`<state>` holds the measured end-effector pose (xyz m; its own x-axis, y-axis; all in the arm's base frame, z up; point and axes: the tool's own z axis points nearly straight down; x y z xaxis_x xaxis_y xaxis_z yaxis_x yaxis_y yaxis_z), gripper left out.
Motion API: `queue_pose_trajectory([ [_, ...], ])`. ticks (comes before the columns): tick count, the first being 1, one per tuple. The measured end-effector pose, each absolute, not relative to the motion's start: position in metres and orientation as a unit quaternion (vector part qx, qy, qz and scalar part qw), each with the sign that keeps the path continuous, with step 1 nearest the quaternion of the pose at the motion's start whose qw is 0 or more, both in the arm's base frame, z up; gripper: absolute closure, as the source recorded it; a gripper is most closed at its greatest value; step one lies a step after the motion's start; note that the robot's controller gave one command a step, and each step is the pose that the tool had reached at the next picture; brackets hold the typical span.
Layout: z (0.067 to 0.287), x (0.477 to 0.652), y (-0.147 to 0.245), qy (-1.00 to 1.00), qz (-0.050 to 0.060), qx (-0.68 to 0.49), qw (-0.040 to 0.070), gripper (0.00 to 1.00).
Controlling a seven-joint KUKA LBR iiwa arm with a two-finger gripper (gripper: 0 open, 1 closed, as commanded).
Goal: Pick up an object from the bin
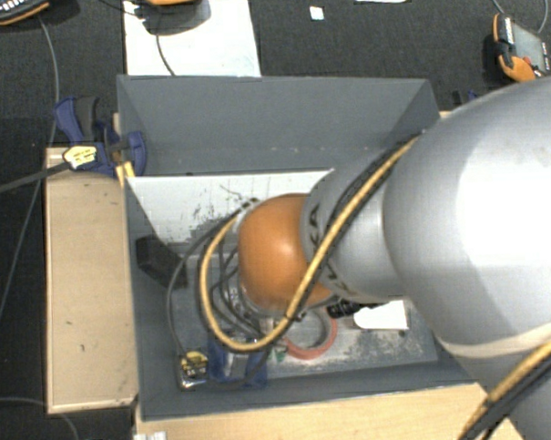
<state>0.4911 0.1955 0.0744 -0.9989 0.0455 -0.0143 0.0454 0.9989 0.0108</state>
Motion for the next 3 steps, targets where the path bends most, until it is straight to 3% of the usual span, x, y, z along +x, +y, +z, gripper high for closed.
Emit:
queue_pose_trajectory([
  [1,0.071,0.482,0.126,0.996,0.003,-0.089,0.011,0.00],
  [2,0.070,0.479,0.173,1.000,0.009,0.011,0.009,0.00],
  [3,0.070,0.479,0.164,1.000,0.008,-0.012,0.009,0.00],
])
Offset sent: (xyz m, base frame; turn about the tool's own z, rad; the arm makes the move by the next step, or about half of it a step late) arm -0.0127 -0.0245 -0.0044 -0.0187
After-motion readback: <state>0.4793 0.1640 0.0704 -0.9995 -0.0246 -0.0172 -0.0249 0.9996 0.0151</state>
